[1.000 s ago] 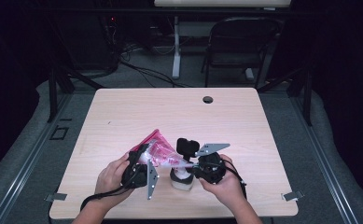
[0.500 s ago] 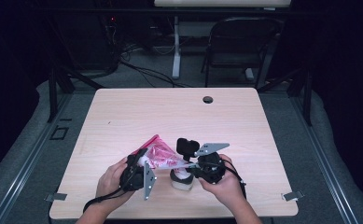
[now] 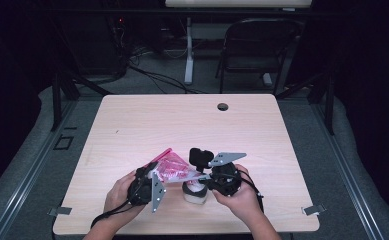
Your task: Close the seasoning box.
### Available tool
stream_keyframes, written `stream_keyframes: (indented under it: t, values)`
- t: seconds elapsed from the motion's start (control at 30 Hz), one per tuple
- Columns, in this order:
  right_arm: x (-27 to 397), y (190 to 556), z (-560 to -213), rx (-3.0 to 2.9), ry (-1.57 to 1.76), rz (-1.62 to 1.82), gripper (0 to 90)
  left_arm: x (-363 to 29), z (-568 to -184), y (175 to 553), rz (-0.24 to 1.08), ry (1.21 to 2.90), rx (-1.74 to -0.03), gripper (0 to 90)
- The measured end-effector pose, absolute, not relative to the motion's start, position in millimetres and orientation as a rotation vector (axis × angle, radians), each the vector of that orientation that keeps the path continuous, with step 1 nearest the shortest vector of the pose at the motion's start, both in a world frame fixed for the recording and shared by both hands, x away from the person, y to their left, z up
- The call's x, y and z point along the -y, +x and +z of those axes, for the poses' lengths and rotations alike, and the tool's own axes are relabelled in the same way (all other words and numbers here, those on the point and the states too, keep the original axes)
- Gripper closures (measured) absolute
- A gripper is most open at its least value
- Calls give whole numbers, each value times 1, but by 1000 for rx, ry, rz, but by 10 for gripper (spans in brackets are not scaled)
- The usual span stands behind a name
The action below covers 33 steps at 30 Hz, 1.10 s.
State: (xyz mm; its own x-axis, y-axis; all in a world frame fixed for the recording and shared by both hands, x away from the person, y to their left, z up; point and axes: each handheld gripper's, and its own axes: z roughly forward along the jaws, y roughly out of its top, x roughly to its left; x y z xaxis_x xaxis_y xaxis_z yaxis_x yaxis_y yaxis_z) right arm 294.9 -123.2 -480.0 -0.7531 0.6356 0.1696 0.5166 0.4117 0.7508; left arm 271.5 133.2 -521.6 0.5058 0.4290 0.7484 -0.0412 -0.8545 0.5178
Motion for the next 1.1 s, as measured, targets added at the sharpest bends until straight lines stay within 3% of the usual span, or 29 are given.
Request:
stream_keyframes:
  t: [1.1]
  values:
    - [113, 294, -479, -2511, 1001, 1295, 886, -143, -550, 283, 1015, 2301, -473, 679]
